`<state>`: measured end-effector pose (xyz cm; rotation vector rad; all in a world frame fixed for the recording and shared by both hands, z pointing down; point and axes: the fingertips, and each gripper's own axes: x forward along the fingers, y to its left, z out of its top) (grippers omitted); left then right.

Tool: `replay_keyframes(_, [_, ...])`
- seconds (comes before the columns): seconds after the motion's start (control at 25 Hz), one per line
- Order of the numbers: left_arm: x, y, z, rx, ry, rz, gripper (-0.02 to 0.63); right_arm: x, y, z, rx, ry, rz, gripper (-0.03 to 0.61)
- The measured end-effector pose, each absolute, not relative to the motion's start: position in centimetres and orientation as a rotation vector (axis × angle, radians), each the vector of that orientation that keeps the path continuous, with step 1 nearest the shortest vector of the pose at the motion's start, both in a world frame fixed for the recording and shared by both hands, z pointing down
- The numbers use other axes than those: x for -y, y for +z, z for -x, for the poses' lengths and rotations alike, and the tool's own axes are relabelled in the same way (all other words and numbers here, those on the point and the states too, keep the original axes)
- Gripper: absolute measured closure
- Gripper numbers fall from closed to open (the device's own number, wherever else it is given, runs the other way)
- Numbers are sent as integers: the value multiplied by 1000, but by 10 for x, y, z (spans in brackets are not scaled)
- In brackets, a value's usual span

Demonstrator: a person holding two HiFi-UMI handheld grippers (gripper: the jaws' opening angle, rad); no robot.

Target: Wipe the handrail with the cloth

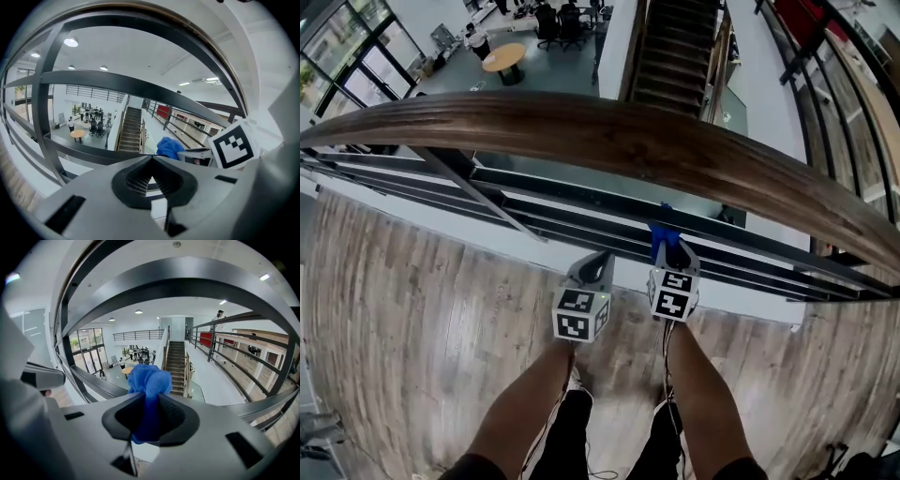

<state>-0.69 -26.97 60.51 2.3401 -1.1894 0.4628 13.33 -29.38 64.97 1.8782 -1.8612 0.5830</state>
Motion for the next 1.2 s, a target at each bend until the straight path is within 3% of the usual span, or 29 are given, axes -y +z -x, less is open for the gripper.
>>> replay_keyframes(1.2, [186,612,-334,927,575,-2440,609,170,652,-486,1652,669,-2071,489])
